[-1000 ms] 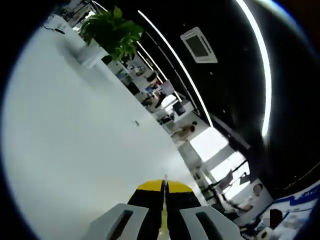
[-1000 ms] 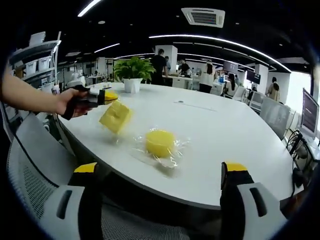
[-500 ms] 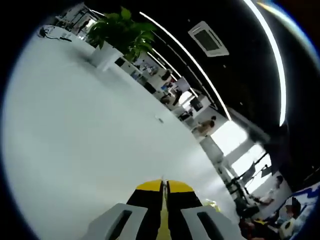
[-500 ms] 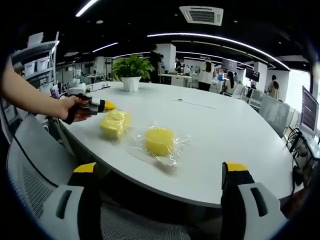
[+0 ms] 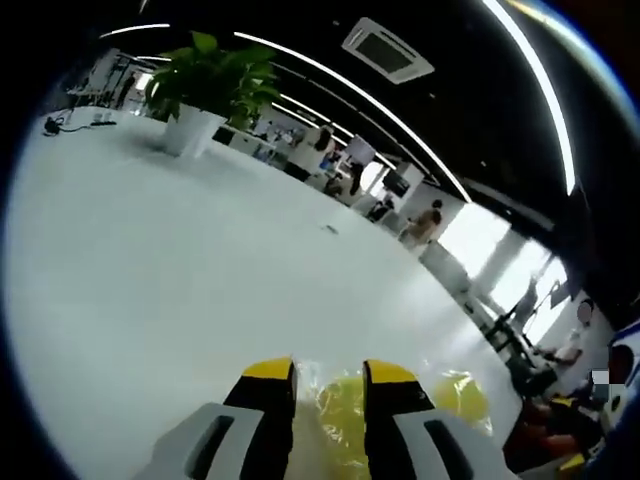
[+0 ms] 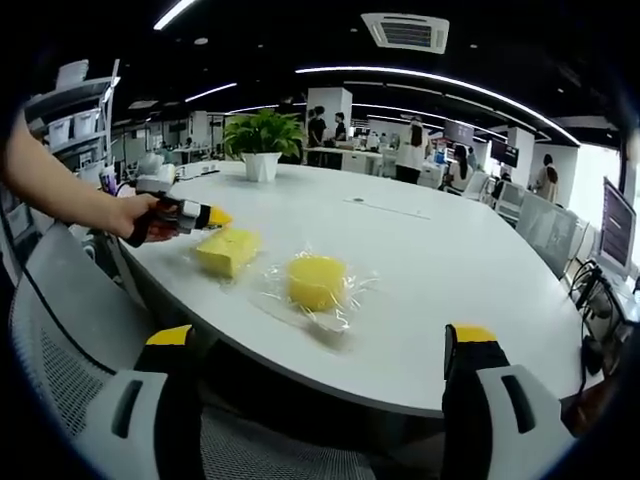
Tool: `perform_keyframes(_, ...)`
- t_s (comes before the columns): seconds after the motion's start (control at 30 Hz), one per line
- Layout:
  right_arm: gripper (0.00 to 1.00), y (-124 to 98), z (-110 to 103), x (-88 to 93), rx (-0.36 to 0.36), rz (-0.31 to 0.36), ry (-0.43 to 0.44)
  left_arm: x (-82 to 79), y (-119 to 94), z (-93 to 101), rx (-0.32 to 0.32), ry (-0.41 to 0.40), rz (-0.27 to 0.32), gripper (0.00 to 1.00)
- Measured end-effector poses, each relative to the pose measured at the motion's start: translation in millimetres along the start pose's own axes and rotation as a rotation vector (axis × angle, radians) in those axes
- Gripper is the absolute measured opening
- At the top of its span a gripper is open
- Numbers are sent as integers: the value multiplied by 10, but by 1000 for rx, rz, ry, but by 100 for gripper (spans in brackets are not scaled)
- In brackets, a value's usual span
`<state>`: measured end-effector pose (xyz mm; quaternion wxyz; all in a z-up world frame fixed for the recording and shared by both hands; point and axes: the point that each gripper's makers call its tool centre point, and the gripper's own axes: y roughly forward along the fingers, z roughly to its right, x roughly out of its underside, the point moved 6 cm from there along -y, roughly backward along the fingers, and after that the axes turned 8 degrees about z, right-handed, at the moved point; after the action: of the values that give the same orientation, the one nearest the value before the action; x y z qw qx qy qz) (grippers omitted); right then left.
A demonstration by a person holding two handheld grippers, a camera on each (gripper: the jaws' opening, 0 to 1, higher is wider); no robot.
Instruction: Compare the silicone blocks by pressing each to a similar depth, holding the contact briefly, and releasing to observe deformation and rebound differences across the visible hardness samples.
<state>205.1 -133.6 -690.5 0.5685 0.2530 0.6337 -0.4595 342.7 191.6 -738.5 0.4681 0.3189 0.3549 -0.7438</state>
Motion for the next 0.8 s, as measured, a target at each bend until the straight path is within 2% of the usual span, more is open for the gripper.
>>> perform_keyframes(0.17,96,-1,-1,-1,-1,3,-1,-48,18,-7,-7,28,18,33)
perform_keyframes(0.27,96,7,11,1,9,5,-16,-90,4,-57,-36,61,48,38)
perform_keyframes(0.4,96,5,16,-1,15,7,-17,-250,-78,-100,-68,174,139,55)
perform_keyframes(0.47,96,5,13,-3,15,8,-19,-294,-144,-60,-43,211,140,61)
perform_keyframes(0.53,96,9,13,-1,16,6,-21,-328,-211,-32,-6,255,122,60)
perform_keyframes(0.63,96,10,10,-4,14,9,-22,-366,-294,-9,15,274,115,60)
perform_keyframes(0.77,96,6,4,-6,12,11,-21,-381,-405,125,94,363,107,62)
perform_keyframes(0.8,96,4,2,-8,11,13,-22,-368,-449,177,123,407,101,63)
